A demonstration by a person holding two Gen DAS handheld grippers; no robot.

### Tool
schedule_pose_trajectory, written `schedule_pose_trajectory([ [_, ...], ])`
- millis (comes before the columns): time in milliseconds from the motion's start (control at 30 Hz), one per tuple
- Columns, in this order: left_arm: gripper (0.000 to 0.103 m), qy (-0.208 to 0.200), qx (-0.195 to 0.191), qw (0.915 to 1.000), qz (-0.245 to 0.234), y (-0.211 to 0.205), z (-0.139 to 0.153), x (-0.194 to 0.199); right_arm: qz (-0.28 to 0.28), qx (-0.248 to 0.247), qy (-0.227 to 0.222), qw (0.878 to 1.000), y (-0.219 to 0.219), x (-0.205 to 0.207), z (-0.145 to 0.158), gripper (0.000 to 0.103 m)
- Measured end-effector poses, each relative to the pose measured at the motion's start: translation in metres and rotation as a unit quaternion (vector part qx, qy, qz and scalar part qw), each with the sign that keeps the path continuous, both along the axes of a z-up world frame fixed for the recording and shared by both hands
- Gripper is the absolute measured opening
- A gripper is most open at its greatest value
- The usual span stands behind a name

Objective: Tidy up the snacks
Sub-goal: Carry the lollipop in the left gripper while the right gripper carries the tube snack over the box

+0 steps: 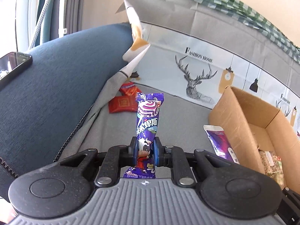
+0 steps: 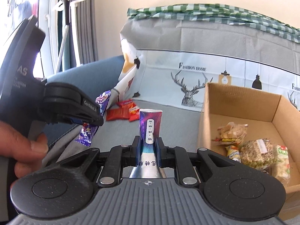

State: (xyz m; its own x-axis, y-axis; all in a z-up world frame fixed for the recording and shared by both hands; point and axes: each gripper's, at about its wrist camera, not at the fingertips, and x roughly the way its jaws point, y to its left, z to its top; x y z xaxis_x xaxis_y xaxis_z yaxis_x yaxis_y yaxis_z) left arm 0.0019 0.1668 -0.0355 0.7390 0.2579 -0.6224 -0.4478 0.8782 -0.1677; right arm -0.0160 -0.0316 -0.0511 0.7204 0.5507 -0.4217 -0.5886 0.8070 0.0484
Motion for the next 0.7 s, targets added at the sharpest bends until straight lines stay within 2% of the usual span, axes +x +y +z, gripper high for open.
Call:
schedule_pose_trajectory([
  [467, 0.017, -0.046, -0.009, 0.9975, -0.053, -0.051, 0.014, 0.029, -0.053, 0.062, -0.018, 0.997, -0.048, 0.031, 0.027, 0.018],
  [700, 0.017, -0.07, -0.01, 0.9921, -0.103, -0.087, 0.021, 0.048, -0.115, 0.075, -0.029, 0.99, -0.087, 0.048, 0.035, 0.018],
])
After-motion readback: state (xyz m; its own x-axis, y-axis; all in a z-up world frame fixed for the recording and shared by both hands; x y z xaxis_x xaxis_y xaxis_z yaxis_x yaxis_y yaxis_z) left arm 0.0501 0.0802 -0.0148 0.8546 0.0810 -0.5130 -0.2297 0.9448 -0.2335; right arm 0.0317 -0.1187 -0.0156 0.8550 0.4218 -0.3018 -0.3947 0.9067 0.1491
